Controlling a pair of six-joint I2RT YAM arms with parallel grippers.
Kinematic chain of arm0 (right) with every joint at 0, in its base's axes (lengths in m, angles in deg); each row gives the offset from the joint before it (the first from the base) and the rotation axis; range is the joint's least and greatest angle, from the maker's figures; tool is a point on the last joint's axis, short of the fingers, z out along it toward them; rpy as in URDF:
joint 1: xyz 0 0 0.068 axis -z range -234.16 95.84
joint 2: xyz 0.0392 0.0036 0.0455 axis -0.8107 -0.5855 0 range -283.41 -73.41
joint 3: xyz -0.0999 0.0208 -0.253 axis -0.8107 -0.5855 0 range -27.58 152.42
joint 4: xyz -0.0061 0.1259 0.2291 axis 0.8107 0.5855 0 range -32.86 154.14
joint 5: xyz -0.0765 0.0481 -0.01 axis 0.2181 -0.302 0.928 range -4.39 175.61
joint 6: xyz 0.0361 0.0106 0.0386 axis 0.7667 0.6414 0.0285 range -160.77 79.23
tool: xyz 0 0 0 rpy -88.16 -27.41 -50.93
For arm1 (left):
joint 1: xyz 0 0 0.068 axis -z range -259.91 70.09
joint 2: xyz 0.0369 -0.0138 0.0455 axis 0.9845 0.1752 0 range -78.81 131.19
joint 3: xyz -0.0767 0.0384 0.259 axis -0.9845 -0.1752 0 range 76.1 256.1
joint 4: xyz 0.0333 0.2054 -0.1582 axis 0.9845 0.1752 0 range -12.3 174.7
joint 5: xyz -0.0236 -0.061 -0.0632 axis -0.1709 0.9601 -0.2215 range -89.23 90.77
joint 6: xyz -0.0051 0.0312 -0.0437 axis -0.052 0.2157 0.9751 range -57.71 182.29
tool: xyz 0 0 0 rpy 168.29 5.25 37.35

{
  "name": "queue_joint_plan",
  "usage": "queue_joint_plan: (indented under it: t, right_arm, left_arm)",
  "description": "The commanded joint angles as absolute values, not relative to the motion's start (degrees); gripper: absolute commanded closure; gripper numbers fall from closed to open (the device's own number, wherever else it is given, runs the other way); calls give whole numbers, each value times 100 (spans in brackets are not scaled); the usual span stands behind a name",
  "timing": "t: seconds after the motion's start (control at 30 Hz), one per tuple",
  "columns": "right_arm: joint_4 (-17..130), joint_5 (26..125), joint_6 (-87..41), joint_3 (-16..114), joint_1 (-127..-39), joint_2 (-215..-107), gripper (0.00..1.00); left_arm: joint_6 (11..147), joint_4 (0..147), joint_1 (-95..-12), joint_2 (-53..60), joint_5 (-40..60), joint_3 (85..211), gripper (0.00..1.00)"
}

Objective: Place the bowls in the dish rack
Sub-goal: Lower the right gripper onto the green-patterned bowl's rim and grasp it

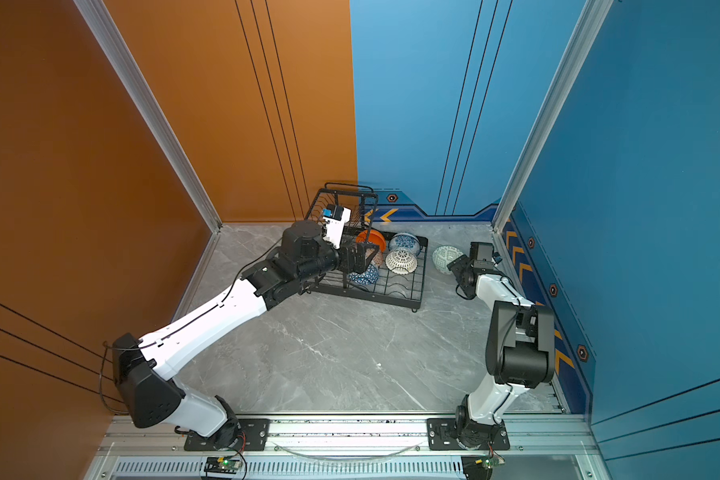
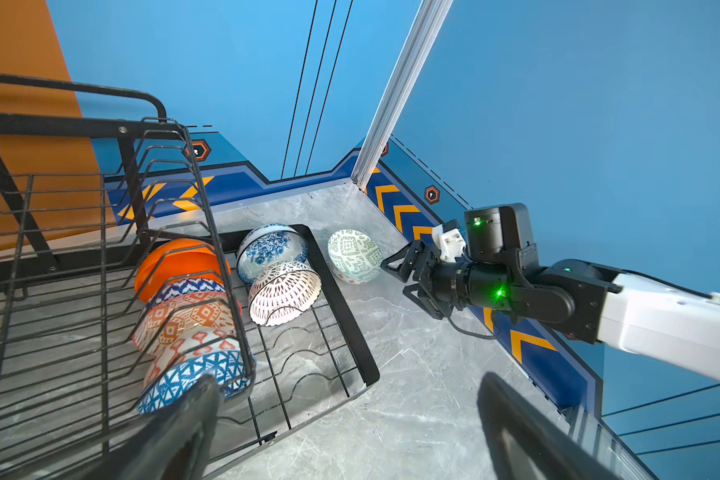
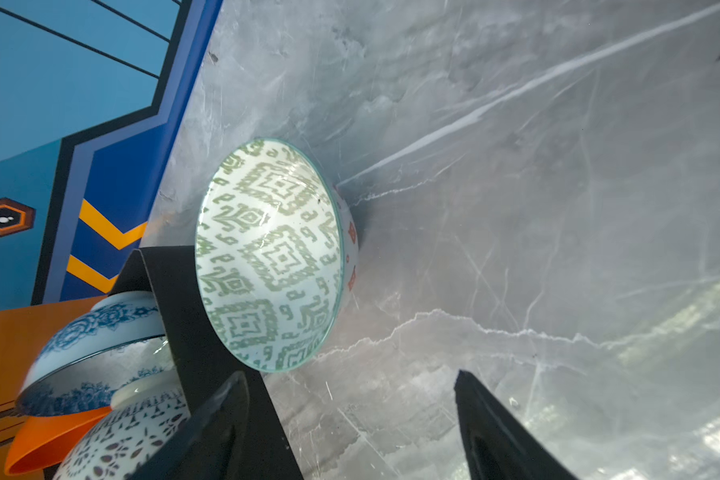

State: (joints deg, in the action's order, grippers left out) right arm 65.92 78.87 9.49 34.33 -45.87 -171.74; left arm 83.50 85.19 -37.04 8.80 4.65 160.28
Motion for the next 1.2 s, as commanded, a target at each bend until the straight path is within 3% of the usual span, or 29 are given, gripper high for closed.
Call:
queue_joint_plan:
  t: [0.0, 0.2, 0.4, 1.17]
  right_arm:
    - [6738, 7708, 727, 3726, -4525, -17344, 27]
    - [6711, 7587, 652, 3892, -4482, -17665, 40]
    - [6727, 7392, 597, 4193, -4457, -17999, 44]
    - [6712, 7221, 441, 4285, -4353, -18442, 85]
  left_arm:
    - [8250, 8678, -3676, 1054, 690, 16311, 2]
    - [8086, 9098, -3572, 1387, 853, 16705, 2]
    - [7885, 9850, -3473, 1746, 551, 17319, 2]
    - [7919, 9853, -3464, 1808, 516, 17365, 2]
